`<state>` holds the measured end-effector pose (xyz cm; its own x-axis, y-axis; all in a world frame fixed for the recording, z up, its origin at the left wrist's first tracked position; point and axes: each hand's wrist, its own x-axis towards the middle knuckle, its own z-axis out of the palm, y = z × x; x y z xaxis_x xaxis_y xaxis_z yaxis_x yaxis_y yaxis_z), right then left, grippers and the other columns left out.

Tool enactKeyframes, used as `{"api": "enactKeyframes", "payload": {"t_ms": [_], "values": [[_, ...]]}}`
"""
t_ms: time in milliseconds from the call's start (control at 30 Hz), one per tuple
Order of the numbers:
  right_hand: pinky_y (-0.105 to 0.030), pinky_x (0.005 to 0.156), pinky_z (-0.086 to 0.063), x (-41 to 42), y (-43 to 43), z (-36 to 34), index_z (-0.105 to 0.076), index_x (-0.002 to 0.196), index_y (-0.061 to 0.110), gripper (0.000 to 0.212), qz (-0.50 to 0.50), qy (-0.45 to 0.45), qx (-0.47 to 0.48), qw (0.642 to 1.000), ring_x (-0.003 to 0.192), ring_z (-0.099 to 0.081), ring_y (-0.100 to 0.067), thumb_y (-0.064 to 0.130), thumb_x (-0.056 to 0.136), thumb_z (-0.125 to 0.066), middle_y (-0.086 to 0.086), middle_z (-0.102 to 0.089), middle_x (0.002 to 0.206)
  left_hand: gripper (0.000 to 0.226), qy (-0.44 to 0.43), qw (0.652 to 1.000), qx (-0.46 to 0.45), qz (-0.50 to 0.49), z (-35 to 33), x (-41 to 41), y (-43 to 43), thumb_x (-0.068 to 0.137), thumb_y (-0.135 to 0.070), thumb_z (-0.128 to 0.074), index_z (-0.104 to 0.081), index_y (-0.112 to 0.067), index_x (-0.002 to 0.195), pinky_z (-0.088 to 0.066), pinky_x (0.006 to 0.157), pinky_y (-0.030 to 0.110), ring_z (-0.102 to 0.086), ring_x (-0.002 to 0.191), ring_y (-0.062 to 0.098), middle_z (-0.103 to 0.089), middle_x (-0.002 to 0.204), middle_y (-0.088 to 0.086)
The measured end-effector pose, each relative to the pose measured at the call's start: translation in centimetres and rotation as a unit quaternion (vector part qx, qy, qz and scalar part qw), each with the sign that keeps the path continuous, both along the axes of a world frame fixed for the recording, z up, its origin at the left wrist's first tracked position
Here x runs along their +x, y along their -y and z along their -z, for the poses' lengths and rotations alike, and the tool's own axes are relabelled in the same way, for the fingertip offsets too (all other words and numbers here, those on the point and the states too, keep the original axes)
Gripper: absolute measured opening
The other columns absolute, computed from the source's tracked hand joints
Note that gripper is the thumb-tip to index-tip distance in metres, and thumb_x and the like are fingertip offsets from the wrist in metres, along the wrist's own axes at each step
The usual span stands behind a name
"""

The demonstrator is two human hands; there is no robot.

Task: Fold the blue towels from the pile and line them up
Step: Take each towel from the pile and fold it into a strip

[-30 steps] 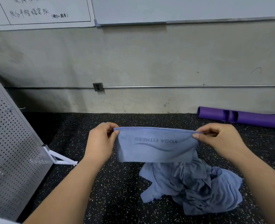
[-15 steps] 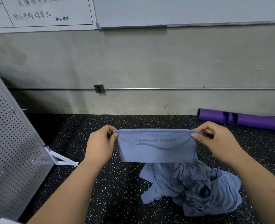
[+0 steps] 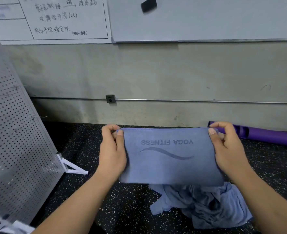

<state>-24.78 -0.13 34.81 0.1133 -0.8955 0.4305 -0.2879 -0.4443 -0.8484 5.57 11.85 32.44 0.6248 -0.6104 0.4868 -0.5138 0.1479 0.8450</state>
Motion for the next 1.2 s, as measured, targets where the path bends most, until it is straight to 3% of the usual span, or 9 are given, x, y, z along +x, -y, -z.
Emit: {"api": "enactKeyframes", "payload": {"t_ms": [133, 267, 400, 533, 700, 767, 967, 1033, 1200], "values": [[-0.016, 0.058, -0.050, -0.2, -1.4, 1.2, -0.071, 0.116, 0.033, 0.013, -0.048, 0.049, 0.147, 0.987, 0.067, -0.064, 0.001, 0.030, 0.104, -0.066, -0.005, -0.076, 0.102, 0.013, -0.110, 0.992, 0.061, 0.013, 1.4, -0.3, -0.6, 0.108, -0.031, -0.058, -0.055, -0.029, 0.120, -0.047, 0.069, 0.027, -0.059, 0.075, 0.006, -0.065, 0.087, 0.000], [-0.033, 0.072, -0.061, -0.7, -1.9, 2.8, -0.073, 0.127, 0.034, 0.031, -0.150, 0.124, 0.361, 0.912, 0.104, -0.076, -0.025, 0.018, 0.100, -0.071, -0.011, -0.072, 0.125, 0.023, -0.338, 0.918, 0.194, 0.071, 3.9, 0.2, -0.4, 0.100, -0.033, -0.074, -0.070, -0.016, 0.116, -0.053, 0.072, 0.035, -0.068, 0.093, 0.021, -0.075, 0.107, 0.007], [-0.036, 0.082, -0.056, -1.0, -1.8, 2.9, -0.065, 0.139, 0.037, 0.050, -0.194, 0.131, 0.345, 0.909, 0.095, -0.072, -0.031, 0.010, 0.098, -0.070, -0.023, -0.074, 0.107, 0.038, -0.438, 0.869, 0.169, 0.154, 4.8, 2.0, -0.4, 0.095, -0.006, -0.077, -0.065, 0.000, 0.130, -0.061, 0.073, 0.035, -0.076, 0.096, 0.028, -0.076, 0.117, 0.022], [-0.011, 0.046, -0.039, -1.5, -1.3, 3.6, -0.069, 0.129, 0.048, 0.044, -0.085, 0.018, 0.205, 0.975, 0.050, -0.052, 0.000, 0.010, 0.106, -0.061, -0.010, -0.073, 0.085, 0.019, -0.399, 0.882, 0.175, 0.179, 4.0, 2.4, -1.2, 0.102, -0.001, -0.064, -0.073, 0.004, 0.118, -0.062, 0.078, 0.035, -0.077, 0.095, 0.026, -0.078, 0.112, 0.021], [-0.029, 0.095, -0.046, -1.4, -0.2, 4.5, -0.068, 0.122, 0.051, 0.044, -0.049, -0.157, 0.077, 0.983, 0.111, -0.059, -0.003, 0.013, 0.109, -0.052, 0.035, -0.063, 0.124, 0.010, -0.317, 0.923, 0.182, 0.125, 4.3, 2.1, -1.0, 0.103, -0.012, -0.067, -0.077, -0.014, 0.103, -0.051, 0.085, 0.043, -0.069, 0.091, 0.027, -0.080, 0.101, 0.017], [-0.031, 0.096, -0.044, -1.0, 0.0, 4.6, -0.068, 0.118, 0.050, 0.041, -0.038, -0.179, 0.066, 0.981, 0.113, -0.058, -0.004, 0.015, 0.110, -0.049, 0.035, -0.064, 0.124, 0.008, -0.256, 0.942, 0.188, 0.112, 4.1, 1.8, -1.1, 0.106, -0.020, -0.064, -0.072, -0.023, 0.104, -0.049, 0.077, 0.039, -0.067, 0.085, 0.023, -0.079, 0.097, 0.015], [-0.024, 0.066, -0.049, 0.0, 0.0, 4.9, -0.077, 0.110, 0.037, 0.019, -0.032, -0.032, 0.128, 0.991, 0.075, -0.064, -0.009, 0.022, 0.104, -0.066, 0.004, -0.075, 0.087, 0.007, -0.181, 0.968, 0.161, 0.068, 4.0, 1.7, -0.7, 0.108, -0.024, -0.058, -0.062, -0.028, 0.111, -0.041, 0.066, 0.033, -0.056, 0.078, 0.016, -0.071, 0.090, 0.011], [-0.018, 0.070, -0.055, -0.1, 0.1, 4.8, -0.079, 0.113, 0.032, 0.017, -0.068, 0.033, 0.184, 0.980, 0.079, -0.072, -0.002, 0.022, 0.100, -0.073, 0.003, -0.080, 0.090, 0.012, -0.209, 0.965, 0.149, 0.054, 4.1, 2.0, -0.5, 0.108, -0.026, -0.059, -0.061, -0.026, 0.120, -0.043, 0.069, 0.030, -0.056, 0.084, 0.013, -0.066, 0.098, 0.001], [-0.044, 0.097, -0.054, -0.5, 1.6, 5.7, -0.076, 0.122, 0.040, 0.034, -0.156, 0.062, 0.273, 0.947, 0.114, -0.071, -0.017, 0.014, 0.099, -0.073, 0.005, -0.077, 0.123, 0.028, -0.263, 0.951, 0.153, 0.053, 4.5, 2.8, -0.3, 0.106, -0.027, -0.063, -0.059, -0.030, 0.133, -0.046, 0.072, 0.032, -0.058, 0.095, 0.012, -0.063, 0.114, -0.003]]}}
